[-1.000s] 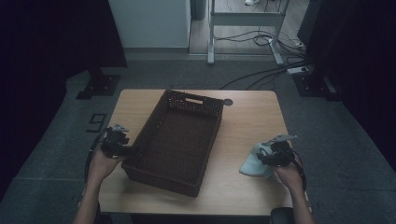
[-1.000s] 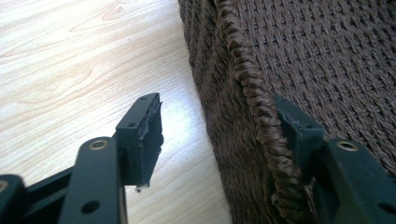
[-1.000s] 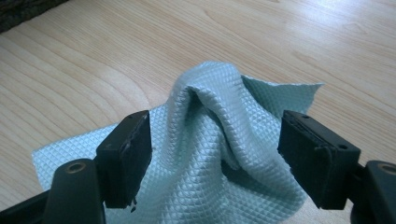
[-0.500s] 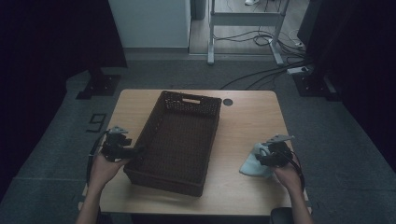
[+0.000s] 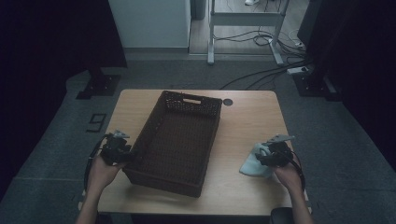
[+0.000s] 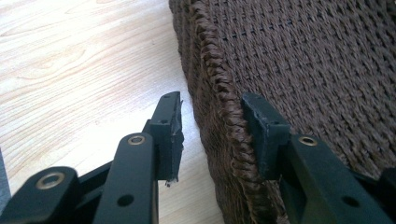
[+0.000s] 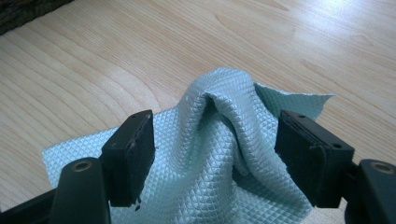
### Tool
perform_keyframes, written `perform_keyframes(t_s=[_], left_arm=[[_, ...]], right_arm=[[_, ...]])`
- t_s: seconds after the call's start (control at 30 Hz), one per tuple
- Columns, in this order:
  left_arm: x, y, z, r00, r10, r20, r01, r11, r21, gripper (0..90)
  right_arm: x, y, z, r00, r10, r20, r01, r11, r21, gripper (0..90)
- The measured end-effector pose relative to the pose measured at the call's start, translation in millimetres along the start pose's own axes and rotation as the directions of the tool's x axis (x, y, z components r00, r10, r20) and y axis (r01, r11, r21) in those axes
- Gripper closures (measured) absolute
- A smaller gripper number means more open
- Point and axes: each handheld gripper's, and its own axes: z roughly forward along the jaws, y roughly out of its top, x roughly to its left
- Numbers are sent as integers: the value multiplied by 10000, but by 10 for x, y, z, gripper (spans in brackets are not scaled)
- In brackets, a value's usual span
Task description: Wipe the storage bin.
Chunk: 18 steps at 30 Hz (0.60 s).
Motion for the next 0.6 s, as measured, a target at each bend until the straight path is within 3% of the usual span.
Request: perform_keyframes(t_s=[0.17, 0.43, 0.53, 0.6], left_arm=[[147, 25, 36, 9977, -314, -594, 308, 9995, -112, 615], [422, 66, 126, 9919, -997, -781, 958, 9940, -528, 575], [464, 89, 153, 9884, -1059, -1092, 989, 9928, -674, 513], [460, 96, 131, 9882, -1070, -1099, 971, 9910, -918, 425]], right_arm=[[-22, -11, -2, 10000, 61, 48, -61, 10000, 37, 270], [-23, -17, 19, 10000, 77, 15, -78, 9999, 120, 261], [-21, -17, 18, 10000, 58, -18, -58, 9999, 147, 259], [-22, -18, 18, 10000, 71, -20, -71, 9999, 112, 256]])
